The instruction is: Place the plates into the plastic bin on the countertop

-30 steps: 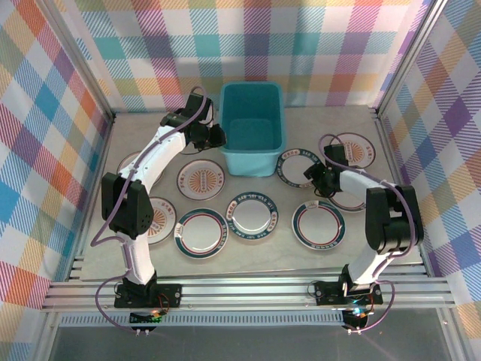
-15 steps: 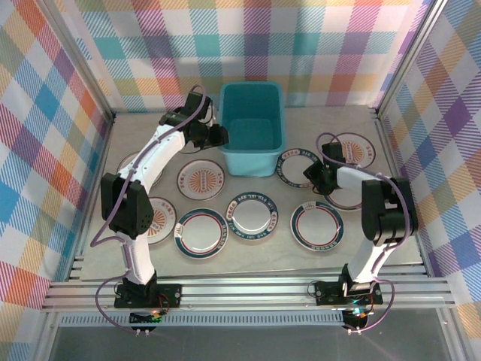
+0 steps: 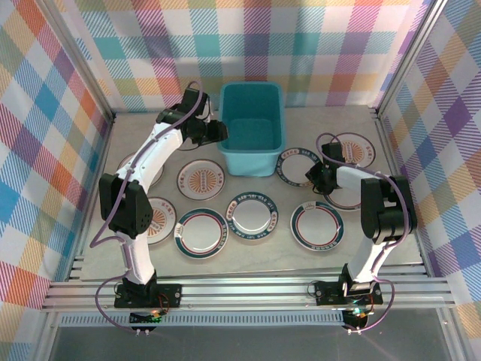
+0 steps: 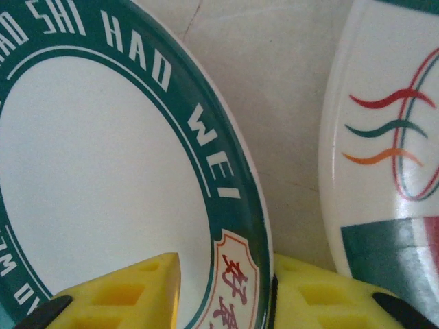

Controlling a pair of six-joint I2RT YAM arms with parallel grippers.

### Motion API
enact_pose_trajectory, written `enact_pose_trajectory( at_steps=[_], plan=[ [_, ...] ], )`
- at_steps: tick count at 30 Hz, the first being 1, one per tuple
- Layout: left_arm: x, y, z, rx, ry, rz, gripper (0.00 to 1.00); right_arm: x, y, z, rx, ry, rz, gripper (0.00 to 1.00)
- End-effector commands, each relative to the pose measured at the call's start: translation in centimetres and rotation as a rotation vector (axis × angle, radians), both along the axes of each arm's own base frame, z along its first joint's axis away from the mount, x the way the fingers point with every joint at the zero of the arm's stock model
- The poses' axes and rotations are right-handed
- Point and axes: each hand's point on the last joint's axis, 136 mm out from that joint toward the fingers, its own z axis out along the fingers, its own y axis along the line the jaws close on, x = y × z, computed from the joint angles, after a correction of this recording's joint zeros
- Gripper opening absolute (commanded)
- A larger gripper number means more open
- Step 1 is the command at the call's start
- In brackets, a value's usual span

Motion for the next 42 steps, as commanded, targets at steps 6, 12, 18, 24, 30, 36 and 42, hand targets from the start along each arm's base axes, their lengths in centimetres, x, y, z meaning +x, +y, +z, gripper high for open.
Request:
enact_pose_trajectory(
  at_steps=[6,12,18,24,30,36,42],
  plan=[
    [0.1,0.6,0.6,-0.003,0.001,-0.007,0.45,-0.6,0.0,0.0,-0.028,0.013,-0.016,0.27],
    [0.2,0.8,0.7,-0.004,-0.001,-0.003,0.45,-0.7,-0.1,0.1,-0.040,0.017,-0.021,0.17],
    [0.1,0.7,0.7,-0.010,0.002,-0.007,0.45,-1.0,-0.2,0.4,-0.056,0.013,-0.027,0.11],
    [0.2,0.7,0.9,-0.014,-0.005,-0.007,0.45,-1.1,-0.7,1.8,-0.075,-0.022,-0.053,0.05],
    [0.1,0.7,0.9,-0.014,-0.005,-0.010,0.45,-0.9,-1.5,4.6,-0.095,-0.096,-0.086,0.00],
    [0.0,0.3,0.6,-0.030,0.003,-0.020,0.45,-0.4,-2.5,8.6,-0.127,-0.195,-0.098,0.00],
    [-0.3,-0.2,0.7,-0.049,-0.002,-0.028,0.45,0.1,-2.7,12.5,-0.126,-0.289,-0.082,0.00]
  ],
)
